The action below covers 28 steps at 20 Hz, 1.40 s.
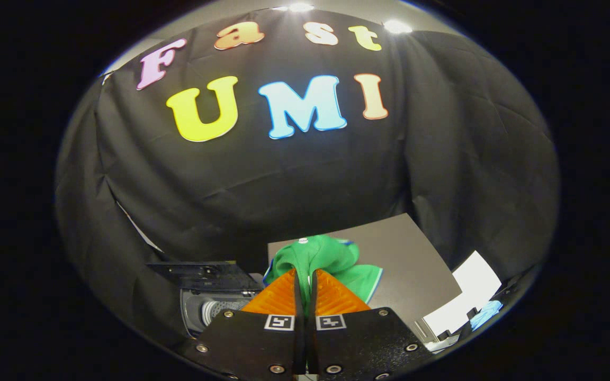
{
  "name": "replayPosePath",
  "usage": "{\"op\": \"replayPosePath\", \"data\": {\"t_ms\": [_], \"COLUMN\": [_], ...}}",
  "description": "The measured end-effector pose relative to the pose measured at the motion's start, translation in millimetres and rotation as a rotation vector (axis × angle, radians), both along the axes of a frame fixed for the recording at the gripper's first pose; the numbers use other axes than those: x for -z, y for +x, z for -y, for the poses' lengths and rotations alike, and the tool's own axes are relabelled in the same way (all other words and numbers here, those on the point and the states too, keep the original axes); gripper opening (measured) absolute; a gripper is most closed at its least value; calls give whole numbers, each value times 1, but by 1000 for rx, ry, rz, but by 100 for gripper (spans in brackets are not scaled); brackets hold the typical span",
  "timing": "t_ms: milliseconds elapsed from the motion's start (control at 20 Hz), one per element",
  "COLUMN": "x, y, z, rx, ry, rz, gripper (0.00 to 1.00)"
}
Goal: Put the clothes into the washing machine and then close the washing machine lid.
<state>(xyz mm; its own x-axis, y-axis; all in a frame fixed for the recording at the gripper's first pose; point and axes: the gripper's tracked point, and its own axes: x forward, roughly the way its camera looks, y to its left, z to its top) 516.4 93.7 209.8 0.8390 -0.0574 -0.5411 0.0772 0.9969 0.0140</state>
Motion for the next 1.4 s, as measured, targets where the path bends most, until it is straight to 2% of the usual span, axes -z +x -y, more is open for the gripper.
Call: {"op": "replayPosePath", "data": {"t_ms": [350,700,950,1400], "x": [0,26,81,221], "y": [-34,-37,-28,-8], "z": [-128,-211,-246,-276], "rx": [-156,-200,-197,-178], "ry": [-17,-56,-69,-147], "rz": [11,-2,-60,-197], "gripper": [1,1,1,1]}}
